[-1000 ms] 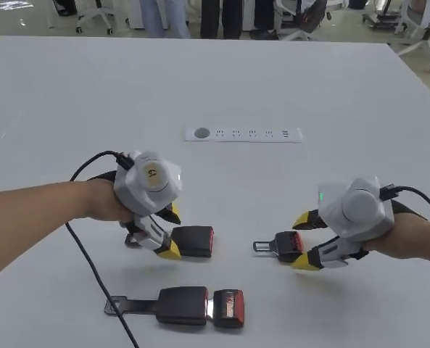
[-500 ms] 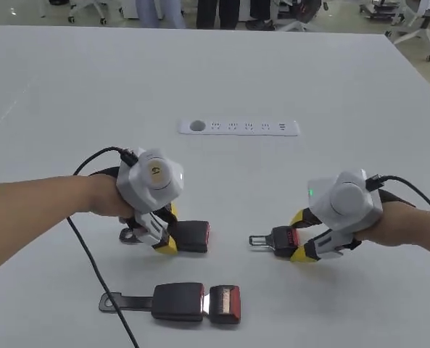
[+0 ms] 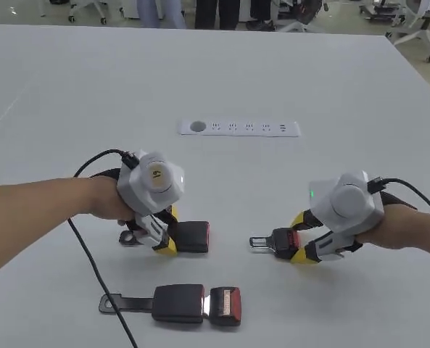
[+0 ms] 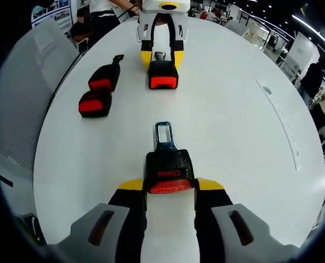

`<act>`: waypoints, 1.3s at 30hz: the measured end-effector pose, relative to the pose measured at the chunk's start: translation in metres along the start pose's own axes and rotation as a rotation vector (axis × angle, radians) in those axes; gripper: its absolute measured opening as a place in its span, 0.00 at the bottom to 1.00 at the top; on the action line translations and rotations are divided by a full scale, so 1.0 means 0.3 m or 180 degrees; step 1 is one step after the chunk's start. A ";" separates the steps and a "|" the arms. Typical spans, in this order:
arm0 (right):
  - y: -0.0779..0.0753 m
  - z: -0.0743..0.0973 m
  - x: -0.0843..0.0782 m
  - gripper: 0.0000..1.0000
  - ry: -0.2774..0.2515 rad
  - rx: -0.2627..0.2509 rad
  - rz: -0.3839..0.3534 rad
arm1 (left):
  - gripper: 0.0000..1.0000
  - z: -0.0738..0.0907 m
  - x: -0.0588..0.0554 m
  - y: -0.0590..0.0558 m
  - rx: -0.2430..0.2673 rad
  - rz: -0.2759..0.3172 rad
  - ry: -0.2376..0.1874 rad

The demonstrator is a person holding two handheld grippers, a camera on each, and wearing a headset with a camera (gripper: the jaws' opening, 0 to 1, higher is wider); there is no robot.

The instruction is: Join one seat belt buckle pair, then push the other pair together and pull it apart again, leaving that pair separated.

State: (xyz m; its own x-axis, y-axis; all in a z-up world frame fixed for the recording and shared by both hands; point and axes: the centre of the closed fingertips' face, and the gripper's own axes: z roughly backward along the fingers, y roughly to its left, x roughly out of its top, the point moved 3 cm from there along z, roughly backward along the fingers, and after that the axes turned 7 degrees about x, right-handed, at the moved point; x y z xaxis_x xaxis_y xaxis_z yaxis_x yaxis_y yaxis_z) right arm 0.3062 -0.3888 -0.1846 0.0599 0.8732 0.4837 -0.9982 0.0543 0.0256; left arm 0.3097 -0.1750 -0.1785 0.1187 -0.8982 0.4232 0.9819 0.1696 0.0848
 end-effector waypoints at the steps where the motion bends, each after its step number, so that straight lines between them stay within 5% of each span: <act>1: 0.000 0.000 0.000 0.31 0.0000 -0.0002 -0.0006 | 0.32 -0.003 -0.002 0.004 0.0000 -0.0004 0.0005; 14: 0.004 0.000 0.019 0.31 -0.0014 -0.0017 -0.0037 | 0.32 -0.007 -0.014 0.012 -0.0006 -0.0016 0.0089; 39: 0.002 -0.059 0.139 0.31 -0.0159 0.0006 0.0024 | 0.32 -0.006 -0.011 0.008 0.0002 0.0033 0.0217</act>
State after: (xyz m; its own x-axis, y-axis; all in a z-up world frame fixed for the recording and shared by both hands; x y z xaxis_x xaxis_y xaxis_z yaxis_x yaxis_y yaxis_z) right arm 0.3083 -0.3439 -0.1799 0.0523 0.8482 0.5271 -0.9986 0.0470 0.0234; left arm 0.3119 -0.1725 -0.1814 0.1386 -0.9220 0.3616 0.9804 0.1792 0.0813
